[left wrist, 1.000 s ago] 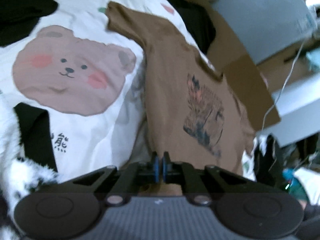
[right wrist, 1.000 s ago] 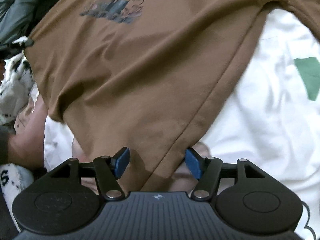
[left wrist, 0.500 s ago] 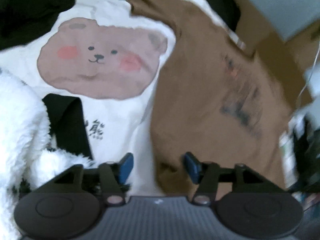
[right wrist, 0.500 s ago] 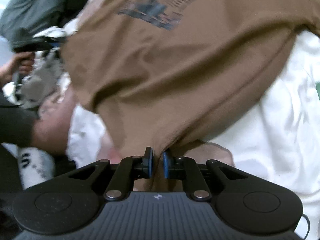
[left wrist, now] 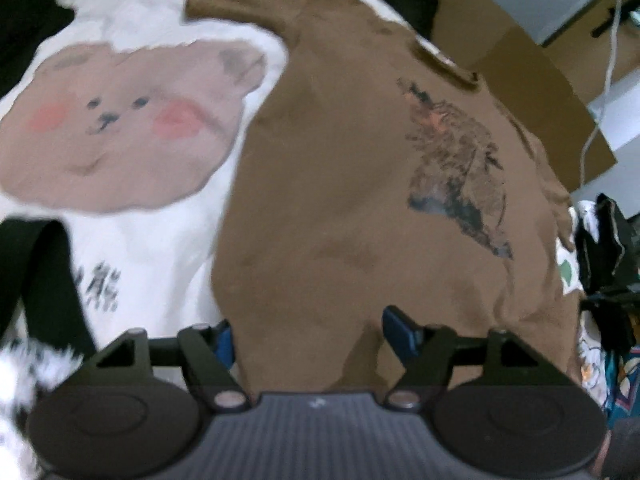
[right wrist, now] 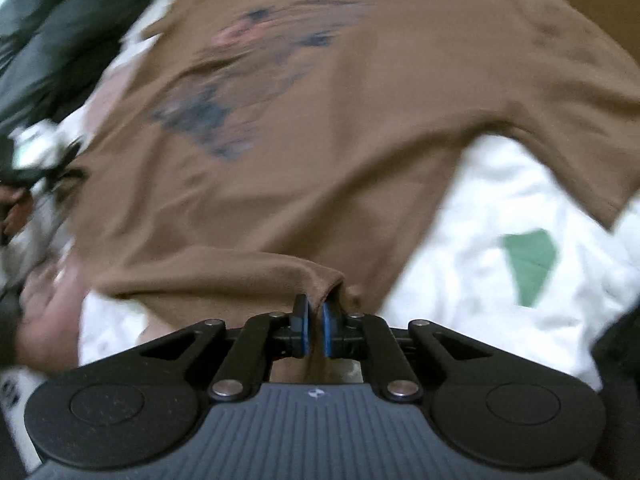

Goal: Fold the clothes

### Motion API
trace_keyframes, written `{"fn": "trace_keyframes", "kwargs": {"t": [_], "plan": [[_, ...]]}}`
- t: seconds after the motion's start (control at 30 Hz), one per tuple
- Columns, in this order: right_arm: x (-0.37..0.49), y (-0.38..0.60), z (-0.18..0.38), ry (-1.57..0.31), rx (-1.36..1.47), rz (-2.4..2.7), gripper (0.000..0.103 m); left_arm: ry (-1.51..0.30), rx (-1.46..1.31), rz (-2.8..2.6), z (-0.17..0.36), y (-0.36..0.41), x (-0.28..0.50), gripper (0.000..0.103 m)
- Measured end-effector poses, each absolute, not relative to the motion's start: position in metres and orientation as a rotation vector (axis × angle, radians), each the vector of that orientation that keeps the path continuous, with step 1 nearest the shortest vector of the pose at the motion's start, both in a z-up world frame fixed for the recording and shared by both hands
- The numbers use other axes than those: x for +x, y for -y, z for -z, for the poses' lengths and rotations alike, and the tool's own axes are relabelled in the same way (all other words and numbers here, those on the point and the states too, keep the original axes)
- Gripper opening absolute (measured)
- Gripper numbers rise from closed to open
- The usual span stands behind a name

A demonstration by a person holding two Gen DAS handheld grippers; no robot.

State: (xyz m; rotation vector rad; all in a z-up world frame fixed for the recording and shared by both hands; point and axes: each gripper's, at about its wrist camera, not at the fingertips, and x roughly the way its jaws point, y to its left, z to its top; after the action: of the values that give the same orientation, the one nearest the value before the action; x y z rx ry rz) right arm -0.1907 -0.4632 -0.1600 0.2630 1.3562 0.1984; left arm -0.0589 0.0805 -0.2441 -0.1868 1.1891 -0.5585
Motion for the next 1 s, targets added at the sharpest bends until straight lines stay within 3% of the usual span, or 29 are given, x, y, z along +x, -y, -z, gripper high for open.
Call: {"fn": "trace_keyframes", "kwargs": {"t": [0.1, 0.13, 0.27, 0.47, 0.53, 0.6, 0.63, 0.77, 1.0], "plan": [[-0.193, 0.477, 0.174, -1.371, 0.336, -0.12, 0.027, -1.16, -0.176, 0.575, 0.242, -0.075, -0.056, 0.065], [-0.194, 0.477, 0.176, -1.373, 0.341, -0.11, 0.038, -1.157, -0.166, 0.58, 0.242, -0.072, -0.054, 0.062], [-0.196, 0.472, 0.184, -1.377, 0.347, -0.097, 0.048, -1.16, -0.169, 0.607, 0.245, -0.063, -0.034, 0.015], [-0.194, 0.474, 0.184, -1.367, 0.352, -0.075, 0.051, -1.144, -0.185, 0.579, 0.244, -0.054, -0.001, 0.018], [-0.193, 0.471, 0.183, -1.373, 0.352, -0.082, 0.051, -1.16, -0.169, 0.585, 0.243, -0.052, 0.001, 0.034], [-0.193, 0.468, 0.183, -1.388, 0.337, -0.108, 0.052, -1.162, -0.176, 0.601, 0.24, -0.056, -0.002, 0.063], [-0.194, 0.465, 0.182, -1.402, 0.325, -0.135, 0.052, -1.154, -0.181, 0.602, 0.238, -0.06, -0.006, 0.067], [-0.199, 0.458, 0.182, -1.437, 0.281, -0.219, 0.062, -1.173, -0.192, 0.57, 0.238, -0.083, -0.023, 0.068], [-0.203, 0.438, 0.2, -1.486, 0.29, -0.248, 0.064, -1.198, -0.246, 0.561, 0.243, -0.107, -0.044, 0.068]]}}
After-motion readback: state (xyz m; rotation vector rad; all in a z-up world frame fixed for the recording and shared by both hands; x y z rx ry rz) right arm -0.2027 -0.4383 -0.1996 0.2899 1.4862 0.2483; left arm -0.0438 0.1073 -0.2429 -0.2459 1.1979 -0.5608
